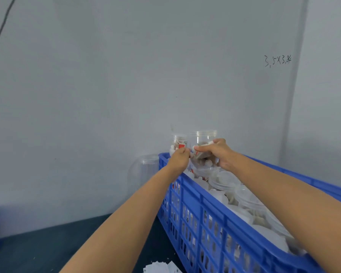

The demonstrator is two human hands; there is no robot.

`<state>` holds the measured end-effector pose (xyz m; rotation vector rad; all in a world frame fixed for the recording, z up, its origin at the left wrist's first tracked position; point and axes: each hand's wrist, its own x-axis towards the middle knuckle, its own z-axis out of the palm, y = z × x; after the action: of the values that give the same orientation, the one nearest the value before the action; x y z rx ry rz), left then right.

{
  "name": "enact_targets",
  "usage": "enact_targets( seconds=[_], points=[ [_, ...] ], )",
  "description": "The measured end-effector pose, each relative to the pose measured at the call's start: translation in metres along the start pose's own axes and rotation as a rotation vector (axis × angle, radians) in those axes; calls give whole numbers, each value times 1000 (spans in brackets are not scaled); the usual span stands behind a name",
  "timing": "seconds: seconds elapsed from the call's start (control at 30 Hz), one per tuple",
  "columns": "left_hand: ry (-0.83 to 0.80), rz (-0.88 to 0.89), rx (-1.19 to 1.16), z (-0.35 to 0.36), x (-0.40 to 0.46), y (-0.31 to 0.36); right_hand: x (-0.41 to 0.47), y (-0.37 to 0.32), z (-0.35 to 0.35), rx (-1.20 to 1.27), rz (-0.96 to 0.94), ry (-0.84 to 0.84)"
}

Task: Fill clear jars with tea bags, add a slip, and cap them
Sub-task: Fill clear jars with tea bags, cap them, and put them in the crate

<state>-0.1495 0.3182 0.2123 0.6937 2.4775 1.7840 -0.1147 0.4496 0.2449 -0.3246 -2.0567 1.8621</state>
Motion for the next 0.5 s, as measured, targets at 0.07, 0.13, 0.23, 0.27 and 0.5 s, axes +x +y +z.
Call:
enact_targets(
  seconds=[0.07,0.13,0.23,0.27,0.5],
  points=[
    [-19,7,62,3,8,-4,9,6,-1,18,11,19],
    [-48,9,115,6,14,-8,15,11,-1,9,13,34],
    [-52,21,215,10,17,-13,23,17,-1,-14,4,25],
    [-43,26,246,11,17,-14,23,17,0,-18,9,18],
    [-76,42,304,10,7,-13,9,12,3,-31,45,18]
  ],
)
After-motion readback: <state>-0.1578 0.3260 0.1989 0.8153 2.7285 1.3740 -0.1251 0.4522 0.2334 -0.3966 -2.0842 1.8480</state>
